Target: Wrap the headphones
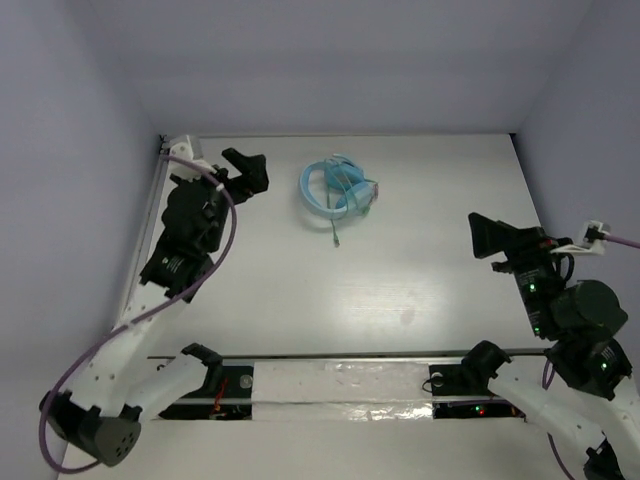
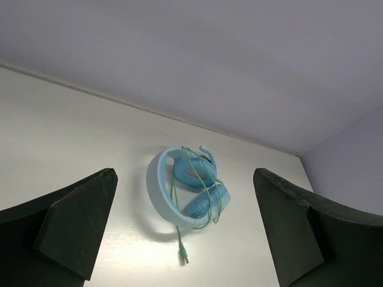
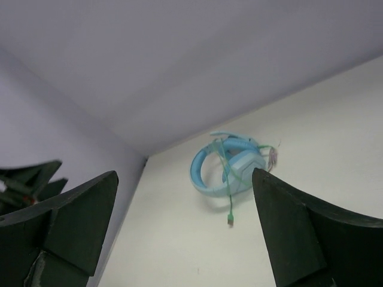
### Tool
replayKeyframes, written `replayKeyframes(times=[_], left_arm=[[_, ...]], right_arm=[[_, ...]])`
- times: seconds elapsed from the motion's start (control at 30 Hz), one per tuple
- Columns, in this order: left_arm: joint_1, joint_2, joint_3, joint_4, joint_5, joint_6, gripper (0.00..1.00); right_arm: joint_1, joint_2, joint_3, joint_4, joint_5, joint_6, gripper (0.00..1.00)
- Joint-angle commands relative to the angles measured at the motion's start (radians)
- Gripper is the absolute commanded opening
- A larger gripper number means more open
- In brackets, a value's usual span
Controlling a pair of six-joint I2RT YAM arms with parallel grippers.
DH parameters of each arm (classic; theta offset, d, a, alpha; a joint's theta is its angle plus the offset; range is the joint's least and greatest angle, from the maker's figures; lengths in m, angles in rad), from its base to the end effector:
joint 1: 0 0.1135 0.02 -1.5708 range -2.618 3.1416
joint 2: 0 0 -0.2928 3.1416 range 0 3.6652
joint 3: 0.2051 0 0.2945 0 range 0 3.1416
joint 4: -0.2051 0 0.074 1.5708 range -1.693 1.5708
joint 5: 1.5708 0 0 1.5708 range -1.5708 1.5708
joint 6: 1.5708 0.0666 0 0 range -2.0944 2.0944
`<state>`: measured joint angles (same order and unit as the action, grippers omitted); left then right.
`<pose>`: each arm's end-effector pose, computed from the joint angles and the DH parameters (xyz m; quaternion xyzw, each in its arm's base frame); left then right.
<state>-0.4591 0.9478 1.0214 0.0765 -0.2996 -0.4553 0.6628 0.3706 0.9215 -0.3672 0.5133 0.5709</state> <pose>0.2493 -0.1013 0.4529 -0.1119 0.6450 -0.2436 0.7156 0.0920 0.0303 0.4457 0.1666 0.6266 0.2979 0.7006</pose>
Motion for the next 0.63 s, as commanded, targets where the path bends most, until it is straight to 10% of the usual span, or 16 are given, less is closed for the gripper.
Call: replayKeyframes(times=[0.0, 0.6], left_arm=[[-0.007, -0.118, -0.055, -0.125, 0.008, 0.004, 0.99], [-0.007, -0.36, -0.224, -0.167, 0.036, 0.053, 0.99]], right_arm=[[0.008, -0.045, 0.022, -0.044, 0.102, 0.014, 1.0], [0.008, -0.041, -0.021, -0.139, 0.074, 0.066, 1.0]])
